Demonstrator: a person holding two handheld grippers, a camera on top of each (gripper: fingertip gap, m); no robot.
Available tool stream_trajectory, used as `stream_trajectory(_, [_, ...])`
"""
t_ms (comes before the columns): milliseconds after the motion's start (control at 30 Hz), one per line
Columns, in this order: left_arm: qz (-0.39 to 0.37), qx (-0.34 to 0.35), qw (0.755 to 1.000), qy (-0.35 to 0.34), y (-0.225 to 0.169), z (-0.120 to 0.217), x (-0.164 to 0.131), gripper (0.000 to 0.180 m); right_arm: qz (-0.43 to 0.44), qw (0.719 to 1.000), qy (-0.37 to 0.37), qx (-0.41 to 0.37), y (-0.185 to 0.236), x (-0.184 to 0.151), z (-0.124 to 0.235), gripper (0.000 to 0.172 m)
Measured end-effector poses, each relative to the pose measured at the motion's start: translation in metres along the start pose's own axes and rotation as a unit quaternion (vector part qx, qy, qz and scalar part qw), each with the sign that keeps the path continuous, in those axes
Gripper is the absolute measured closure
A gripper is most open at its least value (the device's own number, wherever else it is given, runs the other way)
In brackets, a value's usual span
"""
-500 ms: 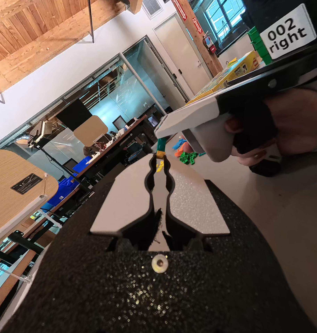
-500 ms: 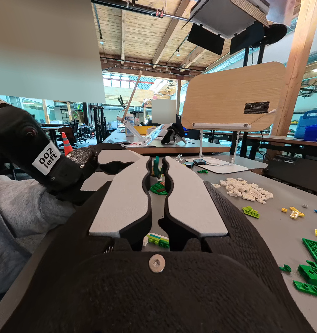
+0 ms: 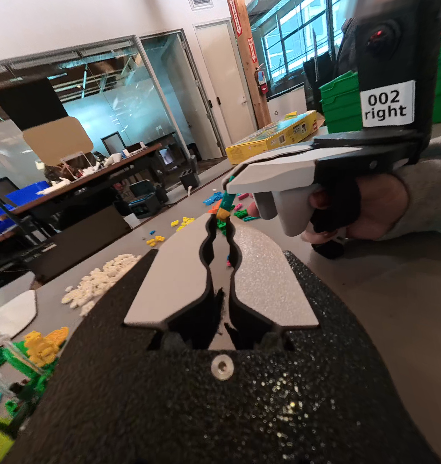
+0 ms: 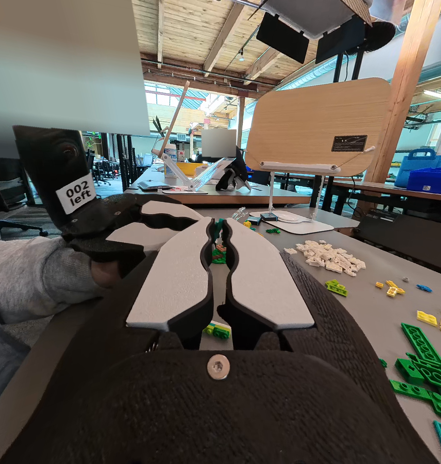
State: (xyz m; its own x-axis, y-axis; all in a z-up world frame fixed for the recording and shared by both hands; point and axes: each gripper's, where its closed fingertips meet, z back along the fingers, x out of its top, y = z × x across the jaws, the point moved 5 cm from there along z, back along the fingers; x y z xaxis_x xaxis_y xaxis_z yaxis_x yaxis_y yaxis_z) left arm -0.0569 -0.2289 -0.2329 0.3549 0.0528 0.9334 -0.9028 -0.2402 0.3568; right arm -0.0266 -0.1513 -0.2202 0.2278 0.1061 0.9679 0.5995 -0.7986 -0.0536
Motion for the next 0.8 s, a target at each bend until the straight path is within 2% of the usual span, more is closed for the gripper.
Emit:
stream_trajectory(167, [0.082,-0.047,0.995,-0.019,0.0037,0.0009,-0.0002,0.173,0.003,1.0,0.001,-0.003,-0.0012,0.0,0.0003,0.168])
stream_trajectory(267, [0.099,-0.067,0.992,-0.039,0.0049,0.0035,0.002,0.173,0.009,1.0,-0.005,0.001,-0.0003,0.0009,0.001,0.167])
stream_trajectory(533, [0.068,-0.051,0.995,-0.048,0.0047,0.0049,0.0034,0.172,0.025,1.0,-0.011,0.004,0.0025,0.0019,0.0017,0.166])
stream_trajectory(700, [0.006,-0.017,0.998,-0.056,0.0017,0.0054,0.0052,0.172,0.027,0.999,-0.018,0.006,0.0028,0.0026,0.0029,0.166])
stream_trajectory(800, [-0.003,-0.011,0.998,-0.055,0.0003,0.0056,0.0058,0.172,0.027,0.999,-0.023,0.007,0.003,0.0031,0.0036,0.166])
